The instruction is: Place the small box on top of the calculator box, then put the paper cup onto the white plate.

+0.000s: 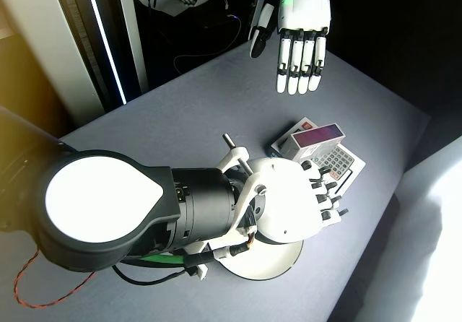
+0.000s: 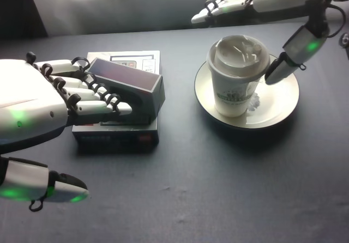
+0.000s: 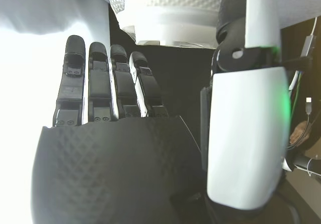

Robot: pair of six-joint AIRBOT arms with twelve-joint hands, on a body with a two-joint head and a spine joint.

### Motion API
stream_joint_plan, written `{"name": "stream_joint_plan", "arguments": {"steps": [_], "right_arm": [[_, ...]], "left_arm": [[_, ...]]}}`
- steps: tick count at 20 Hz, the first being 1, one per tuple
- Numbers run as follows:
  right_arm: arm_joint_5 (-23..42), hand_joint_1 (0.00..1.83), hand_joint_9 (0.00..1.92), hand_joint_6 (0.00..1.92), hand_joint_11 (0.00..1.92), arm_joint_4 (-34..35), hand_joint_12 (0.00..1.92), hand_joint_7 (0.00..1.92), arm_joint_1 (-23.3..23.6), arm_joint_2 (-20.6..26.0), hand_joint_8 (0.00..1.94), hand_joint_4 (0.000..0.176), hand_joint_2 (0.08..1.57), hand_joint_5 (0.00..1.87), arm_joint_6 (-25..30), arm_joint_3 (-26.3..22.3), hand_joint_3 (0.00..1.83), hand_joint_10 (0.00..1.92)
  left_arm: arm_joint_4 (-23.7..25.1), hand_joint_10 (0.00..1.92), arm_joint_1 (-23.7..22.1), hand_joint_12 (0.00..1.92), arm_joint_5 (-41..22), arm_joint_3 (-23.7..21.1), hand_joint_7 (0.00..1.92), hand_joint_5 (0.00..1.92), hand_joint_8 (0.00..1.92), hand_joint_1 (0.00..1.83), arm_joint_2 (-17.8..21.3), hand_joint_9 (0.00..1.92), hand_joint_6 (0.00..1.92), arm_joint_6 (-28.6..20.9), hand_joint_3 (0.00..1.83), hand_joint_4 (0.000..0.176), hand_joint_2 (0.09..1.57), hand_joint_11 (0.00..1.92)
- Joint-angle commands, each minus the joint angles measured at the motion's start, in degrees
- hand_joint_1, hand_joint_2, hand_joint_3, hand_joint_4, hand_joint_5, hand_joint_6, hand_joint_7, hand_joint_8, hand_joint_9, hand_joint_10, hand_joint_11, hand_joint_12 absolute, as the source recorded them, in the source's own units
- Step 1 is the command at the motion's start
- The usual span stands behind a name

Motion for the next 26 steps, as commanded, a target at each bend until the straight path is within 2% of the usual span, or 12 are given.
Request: {"name": "stream_joint_plan", "arguments": {"steps": [1,5,6,7,10,12,15,16,19,21,24,26], "right_arm": [[0.78,0.98,0.01,0.00,0.00,2.98,0.27,0.00,0.81,1.31,0.00,0.000,0.83,0.00,-0.08,-0.57,0.00,0.00],[0.37,0.93,0.00,0.00,0.00,1.80,0.13,0.00,1.35,3.40,0.00,0.000,0.73,0.00,0.45,-3.83,0.00,0.00],[0.28,0.90,0.00,0.00,0.00,1.43,0.02,0.00,1.57,3.70,0.00,0.000,0.72,0.00,0.87,-4.22,0.00,0.00],[-0.06,0.81,0.00,0.00,0.00,0.73,0.00,0.00,1.95,4.12,0.00,0.000,0.71,0.00,1.63,-4.72,0.00,0.00],[-1.25,0.77,0.00,0.00,0.01,-1.72,0.01,0.00,3.43,5.80,0.00,0.000,0.66,0.00,4.03,-6.73,0.00,0.00],[-1.84,0.72,0.00,0.00,0.01,-3.48,0.01,0.00,4.93,8.16,0.00,0.000,0.67,0.00,4.08,-10.00,0.00,0.00],[-2.10,0.76,0.00,0.00,0.01,-6.36,0.01,0.00,6.83,11.48,0.00,0.000,0.69,0.00,4.04,-14.37,0.00,0.00],[-2.11,0.78,0.00,0.00,0.01,-6.83,0.01,0.00,7.58,13.19,0.00,0.000,0.69,0.00,3.12,-16.26,0.00,0.00],[-1.77,0.76,0.00,0.00,0.00,-6.85,0.00,0.00,8.78,17.68,0.00,0.000,0.71,0.00,-0.73,-21.01,0.00,0.00],[-1.96,0.75,0.00,0.00,0.00,-6.82,0.00,0.00,9.02,19.99,0.00,0.000,0.69,0.00,-2.22,-23.76,0.00,0.00],[-2.87,0.74,0.00,0.00,0.00,-2.89,0.00,0.00,7.63,22.50,0.00,0.000,0.68,0.00,-7.62,-27.42,0.00,0.00],[-3.51,0.75,0.00,0.00,0.00,-1.28,0.00,0.00,7.80,23.54,0.00,0.000,0.69,0.00,-8.83,-28.66,0.00,0.00]], "left_arm": [[-0.98,0.00,-0.78,0.65,-4.26,-0.04,0.30,0.20,0.00,0.38,0.35,0.29,0.00,-0.09,0.00,0.000,1.14,0.00],[-0.90,0.00,-0.77,0.60,-4.26,-0.03,0.28,0.18,0.01,0.39,0.35,0.26,0.00,-0.08,0.00,0.000,1.14,0.00],[-0.79,0.01,-0.76,0.63,-4.26,-0.03,0.29,0.20,0.01,0.41,0.35,0.28,0.00,-0.08,0.00,0.000,1.13,0.00],[-0.67,0.01,-0.74,0.71,-4.26,-0.03,0.31,0.22,0.01,0.42,0.35,0.30,0.01,-0.08,0.00,0.000,1.12,0.00],[-0.47,0.00,-0.62,0.67,-4.29,0.02,0.30,0.20,0.00,0.39,0.36,0.29,0.00,-0.08,0.00,0.000,1.14,0.00],[-0.46,0.01,-0.59,0.70,-4.51,0.03,0.32,0.22,0.01,0.41,0.36,0.31,0.01,-0.08,0.00,0.000,1.13,0.00],[-0.35,0.00,-0.59,0.64,-5.27,0.06,0.31,0.20,0.00,0.38,0.36,0.30,0.00,-0.08,0.00,0.000,1.13,0.00],[-0.12,0.01,-0.59,0.70,-5.79,0.07,0.32,0.22,0.00,0.39,0.35,0.32,0.01,-0.08,0.00,0.000,1.13,0.00],[-0.05,0.00,-0.54,0.71,-5.87,-0.04,0.31,0.22,0.00,0.36,0.35,0.31,0.00,-0.08,0.00,0.000,1.13,0.00],[-0.05,0.00,-0.53,0.63,-5.24,-0.20,0.29,0.21,0.00,0.37,0.27,0.28,0.00,-0.08,0.00,0.000,1.14,0.00],[-0.19,0.01,-0.07,0.68,-5.26,0.08,0.31,0.22,0.01,0.39,0.19,0.30,0.01,-0.08,0.00,0.000,1.13,0.00],[-0.48,0.01,-0.07,0.71,-5.83,0.33,0.33,0.24,0.00,0.40,0.19,0.31,0.00,-0.08,0.00,0.000,1.12,0.00]]}}
